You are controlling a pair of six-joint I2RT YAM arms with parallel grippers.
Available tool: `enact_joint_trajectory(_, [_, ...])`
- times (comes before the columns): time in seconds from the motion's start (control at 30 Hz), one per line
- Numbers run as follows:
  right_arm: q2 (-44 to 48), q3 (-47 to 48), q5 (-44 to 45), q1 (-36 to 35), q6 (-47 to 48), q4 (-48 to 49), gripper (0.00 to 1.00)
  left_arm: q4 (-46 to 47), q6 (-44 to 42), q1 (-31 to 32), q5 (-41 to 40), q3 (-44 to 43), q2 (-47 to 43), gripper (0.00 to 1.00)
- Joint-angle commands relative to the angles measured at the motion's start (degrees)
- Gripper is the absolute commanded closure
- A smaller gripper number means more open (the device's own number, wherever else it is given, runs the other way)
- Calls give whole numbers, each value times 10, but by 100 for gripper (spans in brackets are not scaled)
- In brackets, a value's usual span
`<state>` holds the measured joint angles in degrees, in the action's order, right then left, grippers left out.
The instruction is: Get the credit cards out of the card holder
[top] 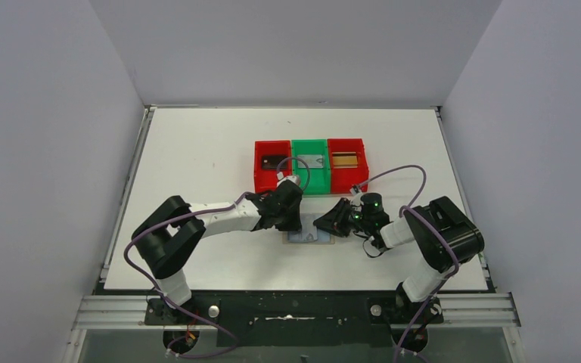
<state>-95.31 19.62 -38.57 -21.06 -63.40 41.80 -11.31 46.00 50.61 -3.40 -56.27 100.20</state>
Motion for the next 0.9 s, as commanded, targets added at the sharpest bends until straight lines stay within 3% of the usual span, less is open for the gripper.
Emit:
enact_joint_trajectory(0.0, [-7, 10, -12, -1, 7, 30, 81, -62, -22, -1, -46, 12, 34, 91])
enact_joint_trajectory(0.17, [-5, 0, -10, 1, 0, 45, 95, -64, -22, -2, -46, 12, 33, 92])
enact_joint_trajectory(0.53, [35, -16, -24, 28, 7, 28, 94, -74, -23, -2, -59, 9, 42, 95])
enact_joint_trajectory(0.87, [75, 4, 5, 29, 60, -80, 93, -83, -25, 1, -69, -1, 45, 95])
